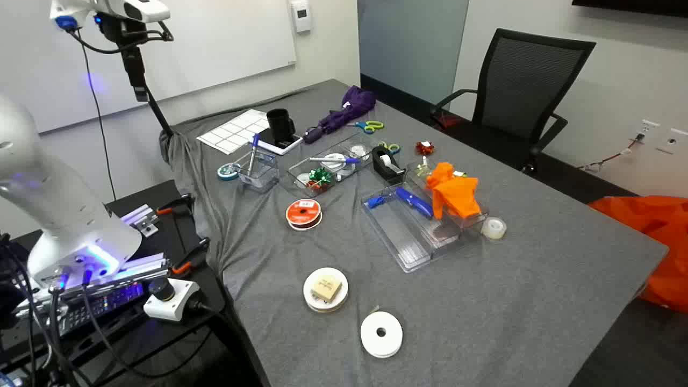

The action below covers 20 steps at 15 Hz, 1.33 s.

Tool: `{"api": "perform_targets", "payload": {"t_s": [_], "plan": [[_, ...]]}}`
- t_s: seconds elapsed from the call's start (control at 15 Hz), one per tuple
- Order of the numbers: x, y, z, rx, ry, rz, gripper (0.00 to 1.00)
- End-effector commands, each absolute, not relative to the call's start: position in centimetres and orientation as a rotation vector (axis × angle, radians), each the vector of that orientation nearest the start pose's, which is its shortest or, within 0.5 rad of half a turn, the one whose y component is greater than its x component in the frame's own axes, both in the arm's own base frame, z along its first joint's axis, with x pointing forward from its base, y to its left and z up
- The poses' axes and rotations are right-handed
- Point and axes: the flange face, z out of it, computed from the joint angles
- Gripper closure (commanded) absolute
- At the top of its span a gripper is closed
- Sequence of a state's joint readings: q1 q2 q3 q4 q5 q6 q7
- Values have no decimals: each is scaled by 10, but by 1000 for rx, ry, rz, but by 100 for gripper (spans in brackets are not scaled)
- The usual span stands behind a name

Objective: Remove the blue marker from the container at the front and place it in the container at the back.

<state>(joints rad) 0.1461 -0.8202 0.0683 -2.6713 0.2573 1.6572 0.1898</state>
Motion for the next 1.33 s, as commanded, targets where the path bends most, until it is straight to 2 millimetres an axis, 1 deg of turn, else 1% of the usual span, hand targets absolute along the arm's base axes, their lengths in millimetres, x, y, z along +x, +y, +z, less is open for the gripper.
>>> {"api": "perform_targets", "payload": {"t_s": [0.0, 0.47, 0.67, 0.73, 0.93, 1.07, 1.27], "plan": [[273, 85, 462, -2959, 73, 340, 0], [273, 85, 462, -2959, 73, 340, 0], [281, 85, 450, -3000, 35, 315, 0], [285, 84, 447, -3012, 10, 274, 0], [300, 83, 434, -3060, -127, 128, 0], [311, 81, 420, -3086, -243, 37, 0], [326, 78, 397, -3049, -418, -96, 0]]}}
